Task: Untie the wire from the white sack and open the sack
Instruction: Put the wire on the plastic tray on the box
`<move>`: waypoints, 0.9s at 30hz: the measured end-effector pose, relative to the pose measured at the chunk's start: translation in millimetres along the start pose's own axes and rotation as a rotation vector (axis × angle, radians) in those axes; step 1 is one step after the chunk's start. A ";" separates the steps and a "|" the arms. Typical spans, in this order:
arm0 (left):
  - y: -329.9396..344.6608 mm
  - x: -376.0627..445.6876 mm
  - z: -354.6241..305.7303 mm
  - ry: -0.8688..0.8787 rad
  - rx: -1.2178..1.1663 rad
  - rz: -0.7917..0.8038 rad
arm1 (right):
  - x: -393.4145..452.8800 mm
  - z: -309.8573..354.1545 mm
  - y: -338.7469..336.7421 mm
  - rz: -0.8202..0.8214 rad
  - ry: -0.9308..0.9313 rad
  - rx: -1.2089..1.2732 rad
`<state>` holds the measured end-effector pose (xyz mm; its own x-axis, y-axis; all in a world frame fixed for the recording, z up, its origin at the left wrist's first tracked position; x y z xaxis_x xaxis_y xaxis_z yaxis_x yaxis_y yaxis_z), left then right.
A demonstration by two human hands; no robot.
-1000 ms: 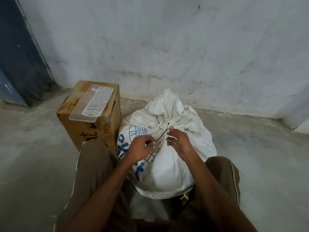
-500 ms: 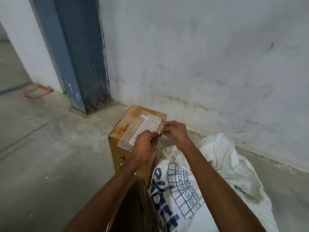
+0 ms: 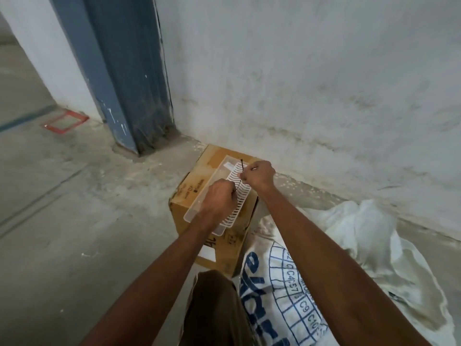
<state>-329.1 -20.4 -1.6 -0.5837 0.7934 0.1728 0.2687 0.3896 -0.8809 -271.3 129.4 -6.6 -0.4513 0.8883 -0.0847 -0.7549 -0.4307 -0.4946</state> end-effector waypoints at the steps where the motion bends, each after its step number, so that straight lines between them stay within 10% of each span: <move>1: 2.5 1.0 -0.8 0.002 -0.001 0.001 | 3.8 -2.8 2.8 0.005 -0.005 -0.023; 16: 6.5 -65.5 -64.7 0.032 -0.261 -0.072 | -79.0 -36.9 -85.3 -0.088 -0.196 -0.079; 27: 144.3 -135.1 -170.6 0.115 -0.521 0.356 | -181.2 -194.0 -217.6 -0.220 -0.177 -0.203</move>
<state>-80.7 8.4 -76.9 -0.3118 0.9500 -0.0187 0.7851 0.2465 -0.5682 67.0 93.0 -51.5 -0.3774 0.9072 0.1857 -0.7413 -0.1757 -0.6478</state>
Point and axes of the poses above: each hand's wrist, its own x-axis towards the middle knuckle, its own y-axis out of the palm, z = x × y, the point moved 7 cm from there along x, towards the middle knuckle, and after that the axes turned 3 degrees about z, right-handed, at the moved point
